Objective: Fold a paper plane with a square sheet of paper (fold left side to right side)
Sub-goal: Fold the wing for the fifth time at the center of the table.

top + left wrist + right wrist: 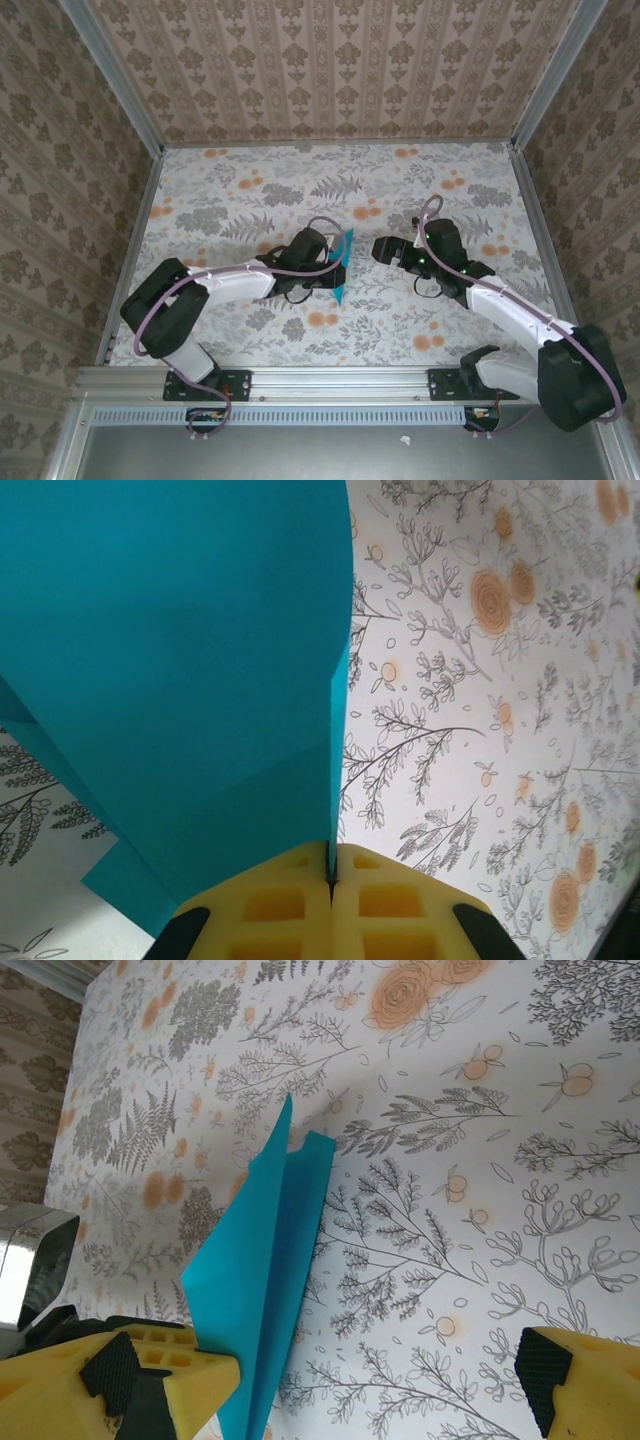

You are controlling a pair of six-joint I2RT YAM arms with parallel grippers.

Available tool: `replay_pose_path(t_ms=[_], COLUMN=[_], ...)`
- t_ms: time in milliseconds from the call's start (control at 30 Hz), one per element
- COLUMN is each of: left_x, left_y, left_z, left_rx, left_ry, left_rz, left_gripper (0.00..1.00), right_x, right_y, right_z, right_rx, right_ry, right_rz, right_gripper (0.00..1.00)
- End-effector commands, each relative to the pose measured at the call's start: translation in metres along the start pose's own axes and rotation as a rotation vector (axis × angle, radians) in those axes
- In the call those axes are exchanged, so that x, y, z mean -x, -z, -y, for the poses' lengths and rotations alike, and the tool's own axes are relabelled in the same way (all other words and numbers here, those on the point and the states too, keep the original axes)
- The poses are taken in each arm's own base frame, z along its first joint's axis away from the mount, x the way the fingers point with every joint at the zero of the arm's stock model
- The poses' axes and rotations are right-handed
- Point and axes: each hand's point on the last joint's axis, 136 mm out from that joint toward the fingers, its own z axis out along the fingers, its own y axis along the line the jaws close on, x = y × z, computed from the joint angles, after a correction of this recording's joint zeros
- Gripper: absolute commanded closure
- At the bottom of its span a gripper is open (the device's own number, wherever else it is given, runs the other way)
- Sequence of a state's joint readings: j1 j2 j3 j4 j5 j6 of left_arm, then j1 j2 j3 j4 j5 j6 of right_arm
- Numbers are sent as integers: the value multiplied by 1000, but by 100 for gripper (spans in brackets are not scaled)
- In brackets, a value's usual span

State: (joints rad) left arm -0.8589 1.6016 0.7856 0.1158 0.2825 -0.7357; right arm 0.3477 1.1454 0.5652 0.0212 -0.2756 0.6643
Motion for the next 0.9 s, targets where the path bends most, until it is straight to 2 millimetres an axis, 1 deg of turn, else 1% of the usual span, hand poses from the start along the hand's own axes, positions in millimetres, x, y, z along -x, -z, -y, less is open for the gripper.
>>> replay_pose_path(t_ms=[0,133,433,600,733,767,800,867], left_x=[3,2,9,9,9,9,10,10], left_y=[0,-3,-7,-12,-16,-18,-18,-19], left_z=[3,1,-2,-2,-7,-8,-9,-12], left_rx=[-60,-68,-137,-173,-197,-206,-213,-224], left_ry=[46,56,134,168,204,215,223,241], left_rz=[2,-7,26,22,29,30,34,41], left_gripper=[100,100,100,100,100,100,100,100], right_x=[1,-3,-18,-28,-30,-36,-36,-37], right_y=[-5,-11,-26,-39,-45,-51,-53,-56], right_z=[-9,-12,-20,-21,-24,-19,-20,-21], right_rx=[59,80,131,140,150,137,139,143], right_ry=[-18,-24,-34,-47,-48,-57,-56,-60], right_rz=[12,-10,-113,-156,-168,-190,-195,-198], right_gripper=[0,0,1,4,7,7,8,11])
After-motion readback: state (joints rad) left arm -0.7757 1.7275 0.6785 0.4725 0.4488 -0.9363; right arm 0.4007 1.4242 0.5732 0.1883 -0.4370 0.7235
